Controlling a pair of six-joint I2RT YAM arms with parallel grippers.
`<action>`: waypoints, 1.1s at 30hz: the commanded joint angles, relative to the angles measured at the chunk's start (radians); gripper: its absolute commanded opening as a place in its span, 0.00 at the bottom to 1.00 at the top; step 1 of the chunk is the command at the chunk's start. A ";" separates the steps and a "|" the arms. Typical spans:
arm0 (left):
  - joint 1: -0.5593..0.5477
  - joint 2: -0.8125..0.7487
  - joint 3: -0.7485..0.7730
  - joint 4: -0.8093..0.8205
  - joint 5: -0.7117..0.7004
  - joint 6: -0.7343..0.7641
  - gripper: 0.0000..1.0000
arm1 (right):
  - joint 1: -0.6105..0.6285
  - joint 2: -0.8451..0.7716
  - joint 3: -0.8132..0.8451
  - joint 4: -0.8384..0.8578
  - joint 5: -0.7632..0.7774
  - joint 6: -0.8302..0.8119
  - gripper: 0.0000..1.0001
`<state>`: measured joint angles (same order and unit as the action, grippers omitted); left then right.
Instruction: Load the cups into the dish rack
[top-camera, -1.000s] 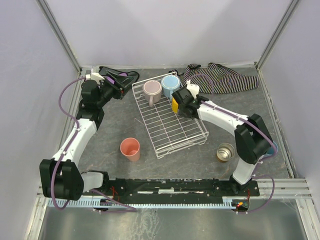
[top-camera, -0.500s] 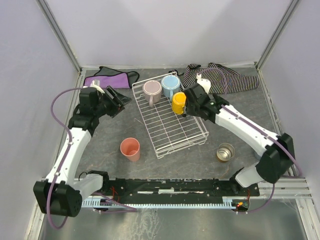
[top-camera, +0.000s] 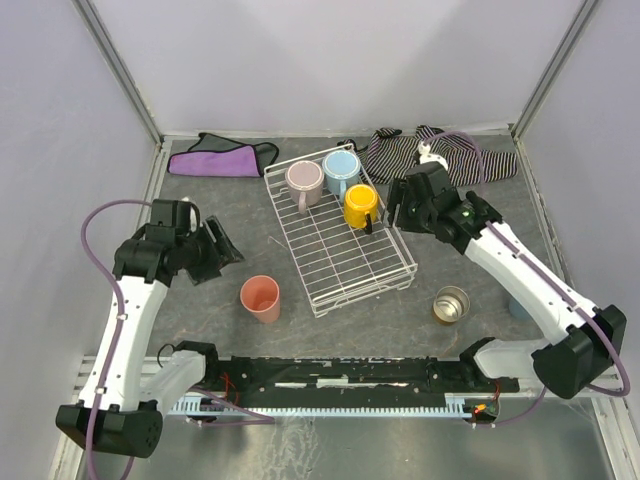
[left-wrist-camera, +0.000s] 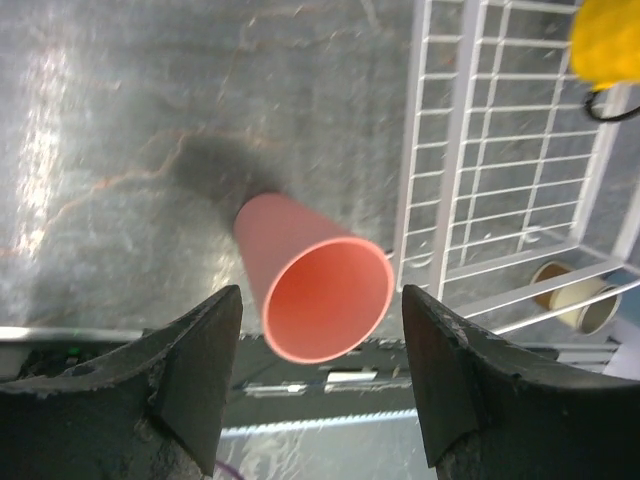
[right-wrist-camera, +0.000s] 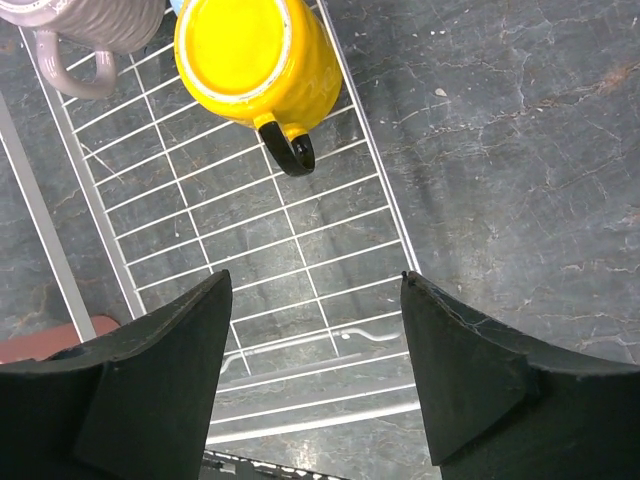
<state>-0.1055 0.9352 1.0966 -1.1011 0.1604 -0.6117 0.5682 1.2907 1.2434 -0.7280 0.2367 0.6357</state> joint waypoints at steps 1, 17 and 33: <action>-0.014 -0.017 -0.007 -0.162 -0.020 0.072 0.72 | -0.058 -0.051 -0.011 0.033 -0.124 -0.022 0.77; -0.244 0.030 -0.174 -0.029 -0.167 -0.046 0.70 | -0.135 -0.098 -0.048 0.091 -0.220 -0.011 0.78; -0.247 0.092 -0.311 0.193 -0.213 -0.064 0.13 | -0.139 -0.095 -0.011 0.106 -0.325 -0.040 0.78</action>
<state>-0.3477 1.0294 0.8005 -1.0031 -0.0364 -0.6445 0.4355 1.2118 1.1961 -0.6731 -0.0116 0.6235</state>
